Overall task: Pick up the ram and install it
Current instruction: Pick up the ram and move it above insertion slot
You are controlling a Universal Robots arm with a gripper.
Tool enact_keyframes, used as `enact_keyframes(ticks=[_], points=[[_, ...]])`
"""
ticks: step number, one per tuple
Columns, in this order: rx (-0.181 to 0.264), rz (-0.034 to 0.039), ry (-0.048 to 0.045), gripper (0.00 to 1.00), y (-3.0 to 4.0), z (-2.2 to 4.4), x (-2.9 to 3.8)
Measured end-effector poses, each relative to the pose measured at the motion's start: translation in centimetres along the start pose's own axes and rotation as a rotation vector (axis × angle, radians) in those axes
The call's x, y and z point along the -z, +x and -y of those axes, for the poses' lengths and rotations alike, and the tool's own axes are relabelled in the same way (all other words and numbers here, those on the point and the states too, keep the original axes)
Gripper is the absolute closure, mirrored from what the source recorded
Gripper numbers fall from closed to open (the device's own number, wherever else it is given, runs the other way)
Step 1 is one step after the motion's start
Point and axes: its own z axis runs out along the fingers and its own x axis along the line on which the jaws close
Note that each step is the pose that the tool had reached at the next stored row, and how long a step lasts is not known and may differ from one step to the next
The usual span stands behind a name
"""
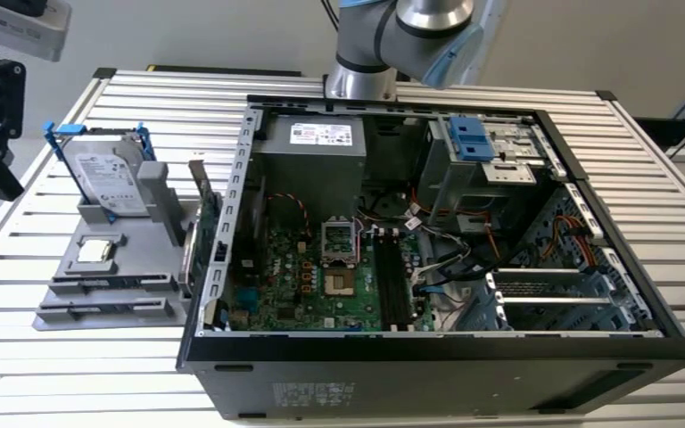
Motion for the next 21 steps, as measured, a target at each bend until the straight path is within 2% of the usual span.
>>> enact_keyframes(ticks=[21], points=[[0.155,-0.0077,-0.0028,1.0,0.01,0.01,0.0]])
